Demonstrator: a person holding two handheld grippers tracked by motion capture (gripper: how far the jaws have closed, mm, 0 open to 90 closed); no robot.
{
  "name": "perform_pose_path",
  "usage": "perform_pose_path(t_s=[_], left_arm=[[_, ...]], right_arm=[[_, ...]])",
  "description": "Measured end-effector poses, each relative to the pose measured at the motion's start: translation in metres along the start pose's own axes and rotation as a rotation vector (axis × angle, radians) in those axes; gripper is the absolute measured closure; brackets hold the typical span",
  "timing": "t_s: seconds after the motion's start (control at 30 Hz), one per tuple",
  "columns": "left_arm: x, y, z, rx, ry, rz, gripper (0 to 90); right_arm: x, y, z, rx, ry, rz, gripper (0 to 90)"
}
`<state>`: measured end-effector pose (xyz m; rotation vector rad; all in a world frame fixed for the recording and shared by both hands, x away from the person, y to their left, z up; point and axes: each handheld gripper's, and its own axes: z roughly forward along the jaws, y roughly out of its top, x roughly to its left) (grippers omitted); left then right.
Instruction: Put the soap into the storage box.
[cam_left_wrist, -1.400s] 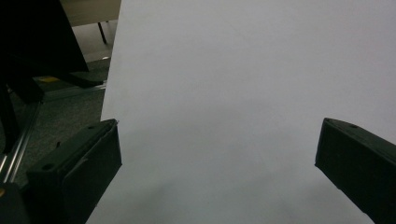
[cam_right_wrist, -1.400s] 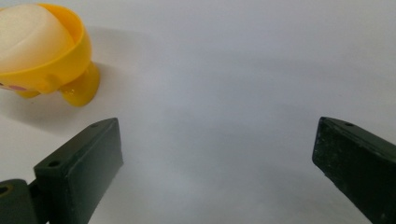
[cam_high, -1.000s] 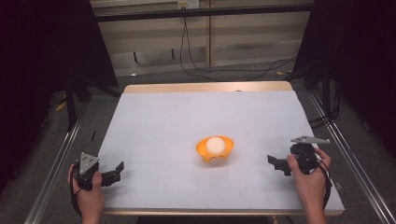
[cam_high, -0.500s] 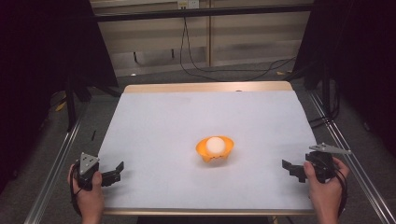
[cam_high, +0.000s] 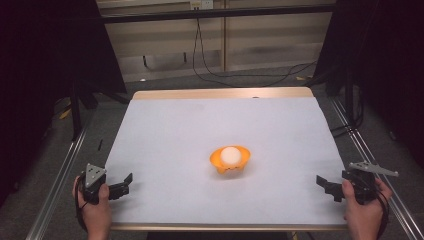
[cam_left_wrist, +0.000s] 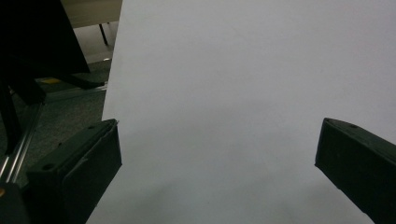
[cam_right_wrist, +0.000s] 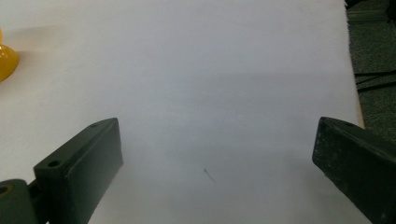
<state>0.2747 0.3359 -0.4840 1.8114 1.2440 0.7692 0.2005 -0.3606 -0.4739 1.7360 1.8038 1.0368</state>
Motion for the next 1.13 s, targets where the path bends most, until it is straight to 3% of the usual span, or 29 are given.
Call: perform_pose_path(t_s=[0.3, 0.6, 1.13], left_arm=[[0.001, 0.0, 0.0, -0.007, -0.007, -0.021, 0.1], [0.005, -0.001, -0.001, -0.021, -0.02, -0.049, 0.1], [0.004, -0.001, -0.001, -0.018, -0.017, -0.044, 0.1]], right_arm=[[-0.014, -0.01, -0.013, -0.036, -0.024, 0.018, 0.9], [-0.022, -0.02, -0.024, -0.082, -0.006, 0.034, 0.8], [-0.023, -0.028, -0.027, -0.12, -0.002, 0.033, 1.1]])
